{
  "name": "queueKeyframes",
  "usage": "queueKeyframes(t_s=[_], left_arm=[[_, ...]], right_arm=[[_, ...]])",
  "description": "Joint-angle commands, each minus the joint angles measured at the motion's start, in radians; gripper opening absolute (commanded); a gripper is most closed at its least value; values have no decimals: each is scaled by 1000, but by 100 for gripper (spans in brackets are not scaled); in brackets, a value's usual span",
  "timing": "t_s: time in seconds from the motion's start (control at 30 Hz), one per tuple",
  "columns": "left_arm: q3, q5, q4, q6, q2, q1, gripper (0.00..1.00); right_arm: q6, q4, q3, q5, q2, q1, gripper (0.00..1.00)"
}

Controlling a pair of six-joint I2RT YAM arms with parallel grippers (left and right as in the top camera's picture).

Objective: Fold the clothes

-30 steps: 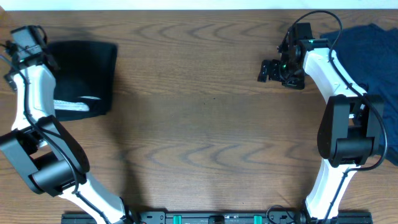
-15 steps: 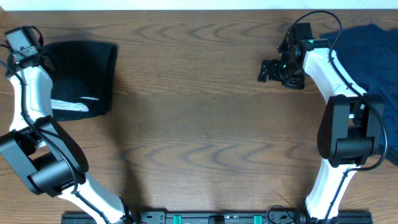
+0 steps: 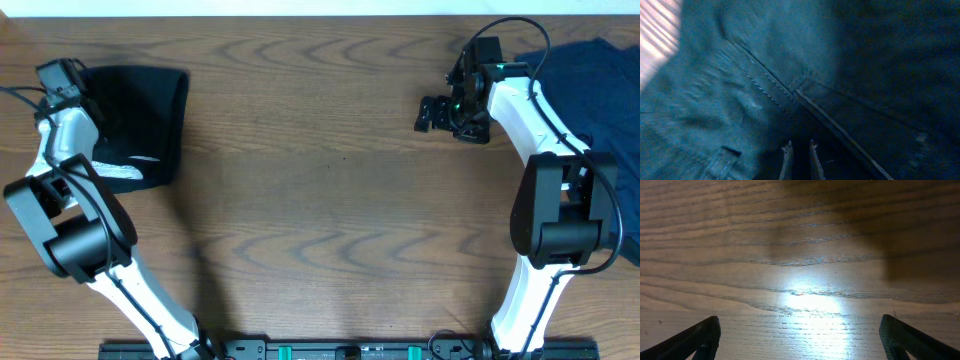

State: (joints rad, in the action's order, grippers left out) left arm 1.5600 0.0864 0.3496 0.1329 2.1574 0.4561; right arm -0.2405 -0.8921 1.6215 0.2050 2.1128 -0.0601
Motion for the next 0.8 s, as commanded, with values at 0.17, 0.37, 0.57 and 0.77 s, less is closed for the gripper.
queueKeyframes(t_s=[0.17,0.37,0.57,0.77], left_arm=[[3,-208,76,11,25,-4,6],[3,-218,121,11,25,-26,6],[3,-217,128,-9,25,-83,6],[3,-218,141,-8,25,-134,6]], right_arm=[[10,2,13,-7,-24,-6,99],[10,2,13,-7,-24,-6,99],[10,2,13,-7,-24,-6,99],[10,2,13,-7,-24,-6,99]])
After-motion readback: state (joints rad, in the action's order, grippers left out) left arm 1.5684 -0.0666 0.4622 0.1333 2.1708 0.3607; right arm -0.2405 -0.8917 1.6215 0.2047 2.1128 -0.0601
